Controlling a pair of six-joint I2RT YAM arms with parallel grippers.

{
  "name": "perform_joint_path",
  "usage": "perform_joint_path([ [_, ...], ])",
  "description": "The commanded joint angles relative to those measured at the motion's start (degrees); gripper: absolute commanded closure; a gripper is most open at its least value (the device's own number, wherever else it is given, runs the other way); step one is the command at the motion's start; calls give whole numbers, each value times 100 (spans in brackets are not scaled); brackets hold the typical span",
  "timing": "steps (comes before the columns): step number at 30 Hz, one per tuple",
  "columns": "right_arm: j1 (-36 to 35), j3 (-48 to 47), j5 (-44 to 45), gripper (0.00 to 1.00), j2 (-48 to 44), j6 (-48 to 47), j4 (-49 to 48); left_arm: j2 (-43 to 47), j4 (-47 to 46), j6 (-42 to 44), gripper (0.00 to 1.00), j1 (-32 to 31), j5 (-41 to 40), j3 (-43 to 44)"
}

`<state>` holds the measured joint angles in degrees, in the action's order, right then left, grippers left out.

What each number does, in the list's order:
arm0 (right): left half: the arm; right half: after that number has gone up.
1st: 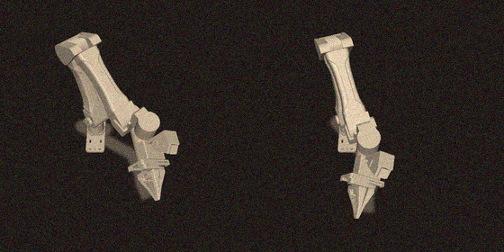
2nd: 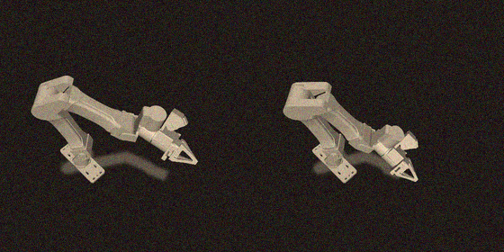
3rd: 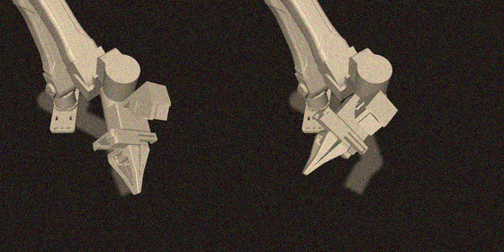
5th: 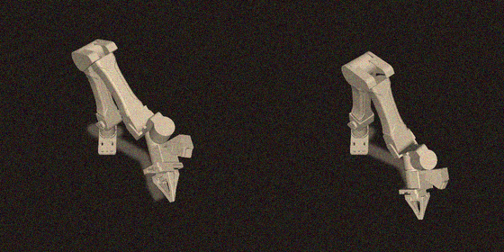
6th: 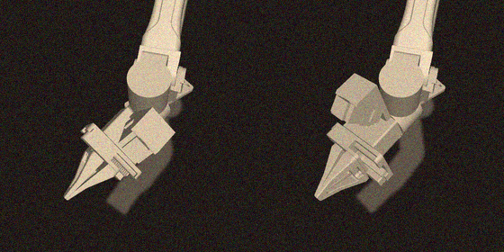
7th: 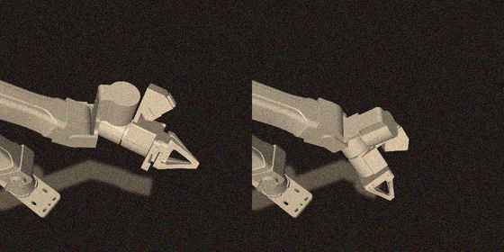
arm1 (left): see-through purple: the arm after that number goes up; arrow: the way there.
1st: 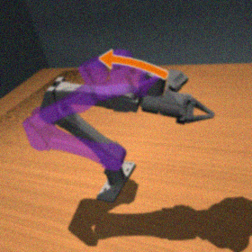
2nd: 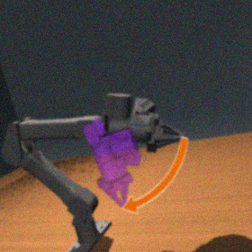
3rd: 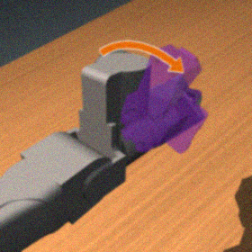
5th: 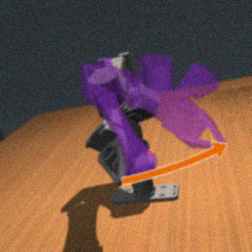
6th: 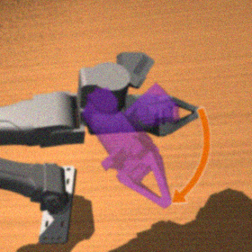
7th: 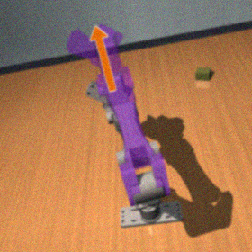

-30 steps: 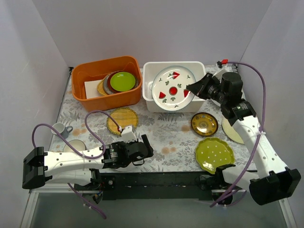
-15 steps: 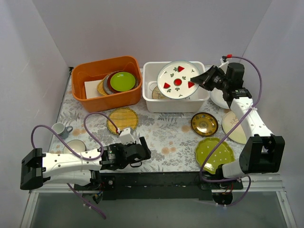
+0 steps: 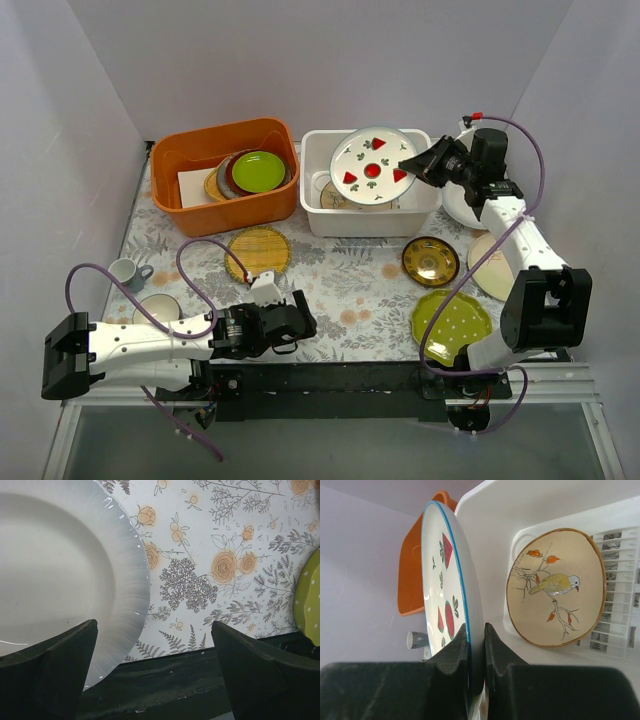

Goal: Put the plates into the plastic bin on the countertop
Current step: Place the plate in the plastic bin.

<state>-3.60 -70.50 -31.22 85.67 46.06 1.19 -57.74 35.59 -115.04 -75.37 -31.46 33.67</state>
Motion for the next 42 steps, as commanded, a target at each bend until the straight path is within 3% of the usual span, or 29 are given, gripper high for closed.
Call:
perform_joint_path([
  [1, -18, -465, -16, 99, 29, 61, -664, 87, 44, -774, 2, -56, -53, -27],
  [42, -458, -649, 450, 99, 1505, -291, -734, -229, -229, -387, 2, -188, 105, 412],
])
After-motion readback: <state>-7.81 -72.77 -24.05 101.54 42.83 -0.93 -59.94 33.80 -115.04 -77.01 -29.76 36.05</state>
